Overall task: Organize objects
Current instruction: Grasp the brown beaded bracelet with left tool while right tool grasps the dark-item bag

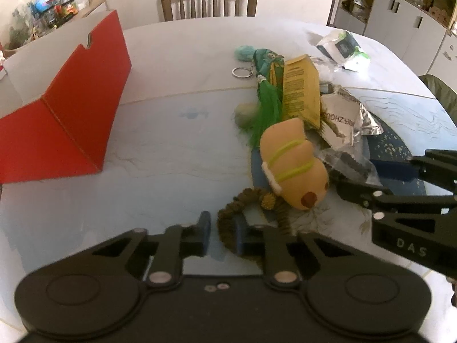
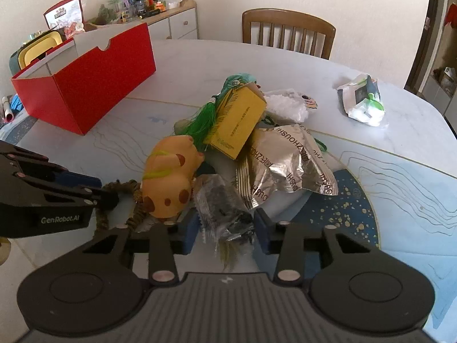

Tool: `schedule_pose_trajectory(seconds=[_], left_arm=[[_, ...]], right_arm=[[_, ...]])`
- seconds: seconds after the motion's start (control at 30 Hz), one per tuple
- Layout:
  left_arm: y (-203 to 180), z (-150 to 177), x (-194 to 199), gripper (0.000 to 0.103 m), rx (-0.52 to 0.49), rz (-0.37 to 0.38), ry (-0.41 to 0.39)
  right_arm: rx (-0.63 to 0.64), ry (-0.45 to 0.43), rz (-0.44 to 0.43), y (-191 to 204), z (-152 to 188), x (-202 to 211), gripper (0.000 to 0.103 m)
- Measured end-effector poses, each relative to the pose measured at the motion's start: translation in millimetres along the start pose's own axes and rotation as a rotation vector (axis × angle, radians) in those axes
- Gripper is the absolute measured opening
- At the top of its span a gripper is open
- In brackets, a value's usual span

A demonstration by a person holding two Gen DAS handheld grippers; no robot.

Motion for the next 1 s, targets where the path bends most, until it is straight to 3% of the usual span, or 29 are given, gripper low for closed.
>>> schedule_pose_trajectory(seconds=[0.23,0.73,0.9,1.0], left_arm=[[3,1,6,0.008,0.034,0.02,-0.017],[35,-11,65,0.004,0.144,0.148,-0.096],[56,-12,78,0.004,0.137,0.201,-0.118],[63,-10,76,0.004,0.069,0.209,-0.102]], right_arm=[[-0.04,-0.006,-0.009,-4,-1,7,0.03],[-0.134,-0.043,-0.036,-8,-18,60,0.03],[-0.137,-0.067,-0.02,7,-30,74,0.03],[-0.143,-0.065,0.008,17,-32,77,0.03]])
Point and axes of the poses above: each gripper's, at about its wrist camera, not at the fingertips, and x roughly against the way its jaws point, y to its left, z to its underside, the point moved 1 cm from there along -x, roughly the way its jaws point, and after that the axes turned 6 degrees about z, right-handed, at the moved point
